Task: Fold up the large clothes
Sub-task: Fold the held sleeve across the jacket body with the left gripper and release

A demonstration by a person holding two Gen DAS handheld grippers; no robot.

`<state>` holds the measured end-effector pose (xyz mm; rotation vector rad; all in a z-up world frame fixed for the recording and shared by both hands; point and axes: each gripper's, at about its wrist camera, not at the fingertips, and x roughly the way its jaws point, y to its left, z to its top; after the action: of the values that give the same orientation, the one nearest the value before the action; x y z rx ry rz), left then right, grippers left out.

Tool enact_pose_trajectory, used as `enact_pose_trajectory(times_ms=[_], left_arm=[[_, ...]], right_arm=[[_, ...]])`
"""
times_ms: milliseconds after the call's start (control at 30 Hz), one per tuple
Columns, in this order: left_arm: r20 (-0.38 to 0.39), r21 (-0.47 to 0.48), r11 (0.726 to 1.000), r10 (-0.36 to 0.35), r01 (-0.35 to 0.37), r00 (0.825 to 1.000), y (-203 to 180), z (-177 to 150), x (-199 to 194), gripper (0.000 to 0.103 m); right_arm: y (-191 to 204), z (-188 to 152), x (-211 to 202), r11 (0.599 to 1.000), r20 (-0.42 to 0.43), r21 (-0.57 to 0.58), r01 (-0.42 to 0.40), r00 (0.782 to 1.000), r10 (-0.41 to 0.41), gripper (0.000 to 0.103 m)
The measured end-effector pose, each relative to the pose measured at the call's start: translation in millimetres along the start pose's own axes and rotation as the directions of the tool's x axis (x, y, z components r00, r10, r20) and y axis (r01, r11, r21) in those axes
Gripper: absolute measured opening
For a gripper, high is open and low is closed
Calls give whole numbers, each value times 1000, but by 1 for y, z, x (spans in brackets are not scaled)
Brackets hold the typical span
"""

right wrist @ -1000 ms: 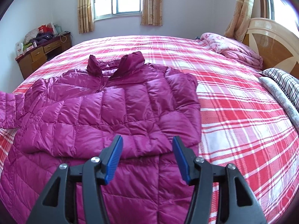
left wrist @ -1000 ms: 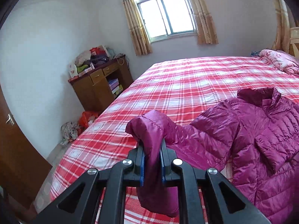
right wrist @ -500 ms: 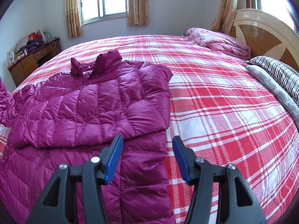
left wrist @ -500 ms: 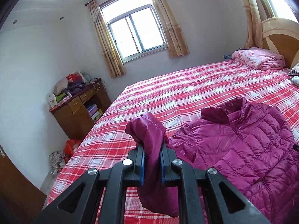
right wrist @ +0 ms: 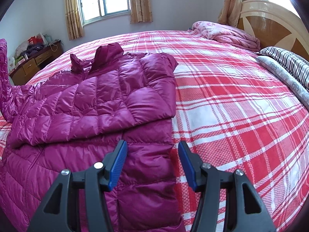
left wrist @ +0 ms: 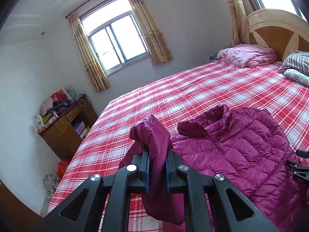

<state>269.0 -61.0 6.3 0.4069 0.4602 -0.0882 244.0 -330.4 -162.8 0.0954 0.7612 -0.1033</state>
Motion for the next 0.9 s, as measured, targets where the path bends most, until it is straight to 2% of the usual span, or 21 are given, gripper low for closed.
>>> enact_pose_trajectory(times_ms=[167, 467, 700, 900], left_arm=[[-40, 4, 997, -73, 73, 997, -28, 8, 17, 12], [-42, 59, 983, -170, 172, 985, -98, 18, 24, 12], [-71, 115, 972, -198, 205, 978, -147, 11, 40, 12], [-114, 162, 963, -200, 217, 973, -182, -8, 59, 12]], right_arm=[[-2, -2, 1, 1000, -1, 12, 0, 1000, 0, 58], [-11, -3, 5, 998, -19, 55, -9, 1000, 10, 64], [-13, -4, 6, 998, -21, 64, -11, 1000, 13, 66], [-14, -4, 7, 998, -21, 67, -11, 1000, 13, 68]])
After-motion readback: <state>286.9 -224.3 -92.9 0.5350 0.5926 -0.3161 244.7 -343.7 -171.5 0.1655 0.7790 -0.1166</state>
